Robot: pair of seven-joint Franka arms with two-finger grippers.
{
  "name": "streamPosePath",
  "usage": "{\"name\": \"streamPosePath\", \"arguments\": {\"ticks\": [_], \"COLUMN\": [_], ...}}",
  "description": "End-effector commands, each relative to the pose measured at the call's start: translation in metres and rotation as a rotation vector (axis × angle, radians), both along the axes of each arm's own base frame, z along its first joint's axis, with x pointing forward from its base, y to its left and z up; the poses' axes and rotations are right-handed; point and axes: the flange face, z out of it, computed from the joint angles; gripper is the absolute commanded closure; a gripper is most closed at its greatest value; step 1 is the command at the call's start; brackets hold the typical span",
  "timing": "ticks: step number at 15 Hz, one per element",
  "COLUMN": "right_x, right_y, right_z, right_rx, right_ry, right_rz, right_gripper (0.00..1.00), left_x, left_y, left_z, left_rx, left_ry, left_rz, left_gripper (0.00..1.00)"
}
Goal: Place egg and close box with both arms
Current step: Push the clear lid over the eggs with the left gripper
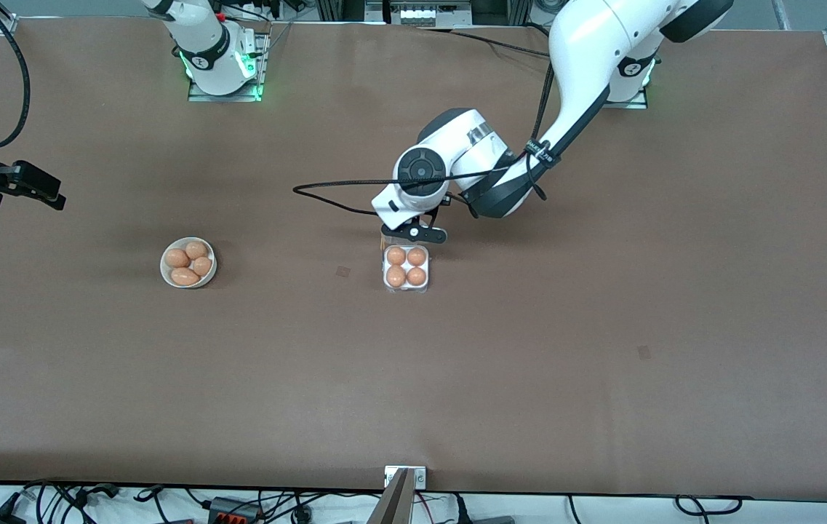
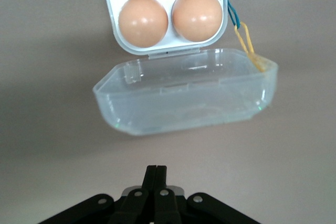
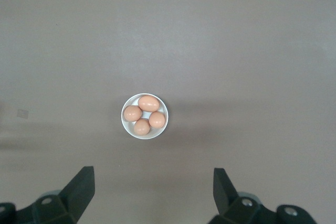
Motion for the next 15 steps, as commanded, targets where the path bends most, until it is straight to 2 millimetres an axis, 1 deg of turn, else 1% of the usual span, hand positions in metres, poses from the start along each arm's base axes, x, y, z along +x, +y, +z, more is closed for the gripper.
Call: {"name": "streamPosePath", "arguments": {"ticks": [1,2,5,7,9,10,11,13,15], "right_x": [-0.003,-0.003,-0.003,-0.004,-0.004,-0.004,-0.004,-0.004,-0.004], "right_y": [0.000,0.001,0.003,0.004,0.006,0.007,0.007,0.007,0.006], "right_z": [0.004,0.004,0.006,0.007,0.008,0.008,0.008,0.008,0.008], "right_rx": [0.012,0.011,0.009,0.009,0.009,0.009,0.009,0.009,0.009], "right_ry": [-0.004,-0.004,-0.007,-0.010,-0.012,-0.012,-0.012,-0.012,-0.012], "right_rz": [-0.001,0.000,0.005,0.005,0.008,0.010,0.010,0.011,0.010], "right_gripper": [0.00,0.00,0.00,0.00,0.00,0.00,0.00,0.00,0.00], "left_x": [0.017,0.022,0.031,0.044,0.050,0.056,0.063,0.074,0.086], "left_y": [-0.005,-0.006,-0.007,-0.005,-0.012,-0.007,-0.006,-0.002,0.013], "left_z": [-0.017,-0.021,-0.026,-0.032,-0.020,-0.019,-0.012,0.005,0.029], "left_rx": [-0.030,-0.034,-0.046,-0.044,-0.054,-0.048,-0.056,-0.067,-0.047], "left_ry": [-0.008,-0.008,-0.008,-0.021,-0.051,-0.062,-0.078,-0.107,-0.152], "left_rz": [0.026,0.033,0.047,0.066,0.068,0.077,0.087,0.103,0.101], "left_gripper": [1.00,1.00,1.00,1.00,1.00,1.00,1.00,1.00,1.00]}}
